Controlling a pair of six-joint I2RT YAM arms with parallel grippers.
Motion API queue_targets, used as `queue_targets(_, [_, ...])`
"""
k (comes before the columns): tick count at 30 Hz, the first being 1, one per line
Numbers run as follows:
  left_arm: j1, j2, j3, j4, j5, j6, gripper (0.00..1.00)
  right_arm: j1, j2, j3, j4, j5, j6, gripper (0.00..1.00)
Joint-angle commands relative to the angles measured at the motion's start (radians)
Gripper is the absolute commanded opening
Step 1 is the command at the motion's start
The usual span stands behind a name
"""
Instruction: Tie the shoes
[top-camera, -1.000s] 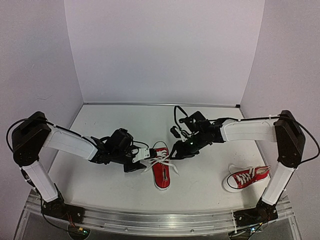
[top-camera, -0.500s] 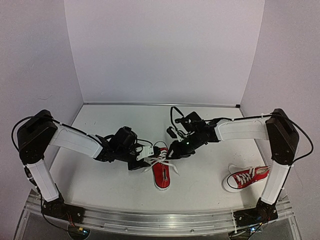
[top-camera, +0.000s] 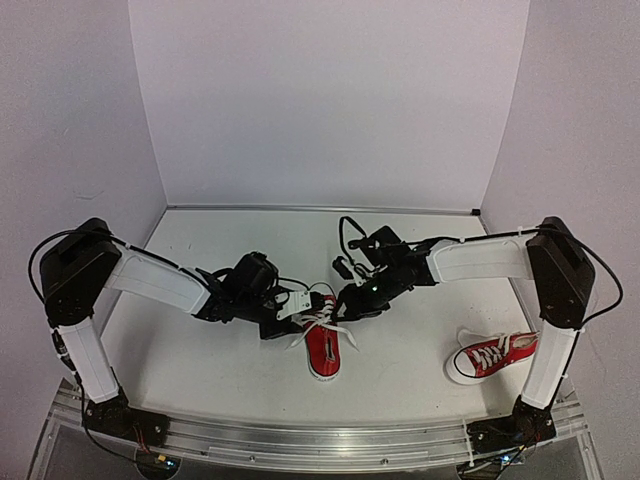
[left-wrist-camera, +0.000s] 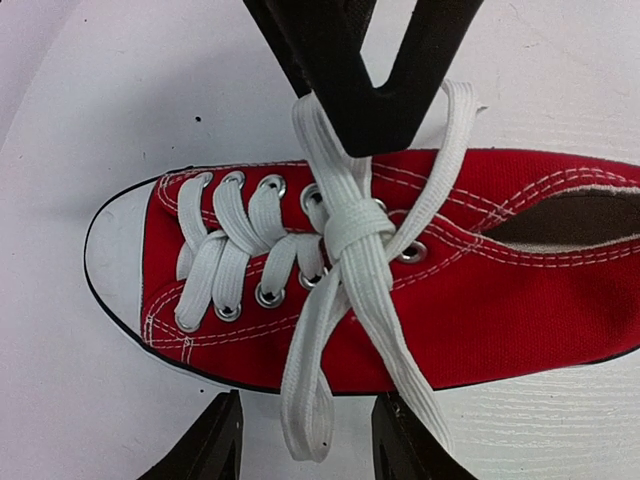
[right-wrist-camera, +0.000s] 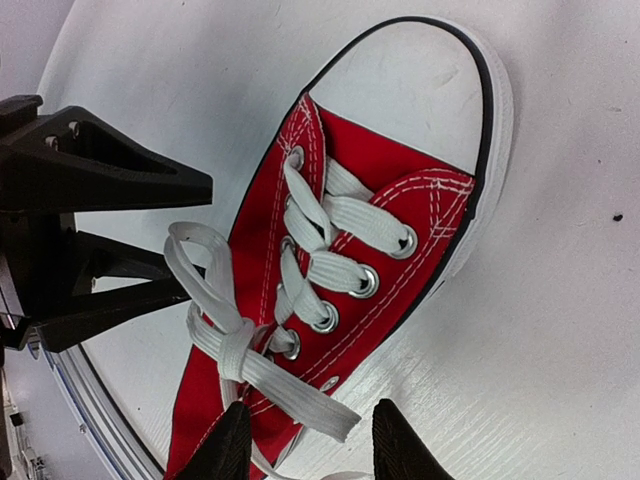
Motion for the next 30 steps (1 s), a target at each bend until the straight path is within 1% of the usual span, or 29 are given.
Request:
queue_targets(1, [0.001,0.017,0.039,0.019,0.014,0.01,0.46,-0.002,0.015,0.022,0.017,0.0,-0.015,0.4])
queue_targets(3, [0.001,0.018,0.04,0.017,0.014,0.012,0.46,-0.003,0.017,0.028,0.017,-0.002,-0.018,0.37])
queue_targets(6, [0.002,0.021,0.042,0.017,0.011,0.014,0.44,-0.004,0.019,0.03,0.016,-0.006,-0.02,0.31])
queue_targets(11, [0.003,0.022,0.025,0.053,-0.014,0.012,0.37,-0.009,0.014,0.023,0.015,-0.002,-0.019,0.22])
queue_targets(12, [0.003,0.021,0.024,0.056,-0.017,0.011,0.34,-0.01,0.011,0.022,0.015,0.0,-0.019,0.2])
queue_targets(16, [0.003,0.015,0.02,0.051,-0.027,0.01,0.16,-0.01,-0.003,0.015,0.013,0.007,-0.017,0.12])
queue_targets(18, [0.003,0.009,0.019,0.042,-0.041,0.009,0.1,-0.011,-0.011,0.008,0.011,0.016,-0.016,0.07])
queue_targets(19, [0.004,0.007,0.017,0.036,-0.048,0.01,0.06,-0.012,-0.015,0.004,0.011,0.022,-0.015,0.02])
queue_targets(20, [0.005,0.003,0.017,0.027,-0.057,0.013,0.04,-0.012,-0.018,0.001,0.009,0.027,-0.014,0.0])
queue_targets(22, [0.008,-0.007,0.015,0.009,-0.073,0.019,0.0,-0.015,-0.028,-0.008,0.004,0.038,-0.013,0.0])
queue_targets(30, [0.032,-0.057,-0.012,-0.026,-0.105,0.023,0.0,-0.033,-0.09,-0.07,-0.026,0.121,0.005,0.0])
